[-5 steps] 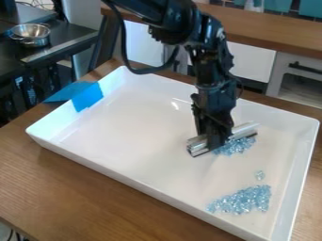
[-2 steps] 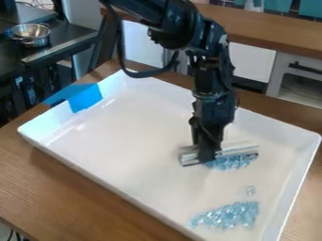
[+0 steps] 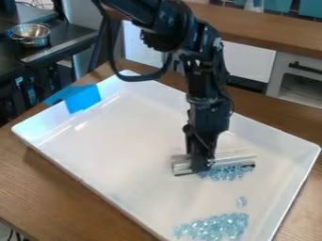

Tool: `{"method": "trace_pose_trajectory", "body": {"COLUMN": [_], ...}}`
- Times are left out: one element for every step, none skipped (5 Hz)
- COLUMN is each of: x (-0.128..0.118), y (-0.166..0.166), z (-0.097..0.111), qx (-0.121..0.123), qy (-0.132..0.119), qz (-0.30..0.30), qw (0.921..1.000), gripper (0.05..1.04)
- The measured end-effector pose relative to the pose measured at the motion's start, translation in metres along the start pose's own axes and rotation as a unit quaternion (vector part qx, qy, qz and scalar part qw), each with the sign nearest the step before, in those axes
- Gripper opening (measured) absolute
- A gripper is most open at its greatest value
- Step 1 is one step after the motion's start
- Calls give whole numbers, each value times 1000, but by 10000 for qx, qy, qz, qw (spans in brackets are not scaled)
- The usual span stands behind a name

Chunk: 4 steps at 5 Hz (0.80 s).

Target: Sweep into pile

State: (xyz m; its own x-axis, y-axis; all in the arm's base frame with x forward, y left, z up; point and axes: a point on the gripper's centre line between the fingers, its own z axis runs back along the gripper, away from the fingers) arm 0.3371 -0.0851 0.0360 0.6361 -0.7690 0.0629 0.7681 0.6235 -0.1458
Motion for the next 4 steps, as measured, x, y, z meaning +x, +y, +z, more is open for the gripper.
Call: {"method": "trace_pose_trajectory", "body": {"x": [4,6,3,3], "y": [-13,-21,-34,-61], "z": [-2,-4,-6,-9], "qx": [-314,-612,-853,-1177], "qy": [-44,-111,-72,75], "qz": [87,180,144,-74], "qw": [9995,9979,9962,9930], "gripper": [370,370,370,370]}}
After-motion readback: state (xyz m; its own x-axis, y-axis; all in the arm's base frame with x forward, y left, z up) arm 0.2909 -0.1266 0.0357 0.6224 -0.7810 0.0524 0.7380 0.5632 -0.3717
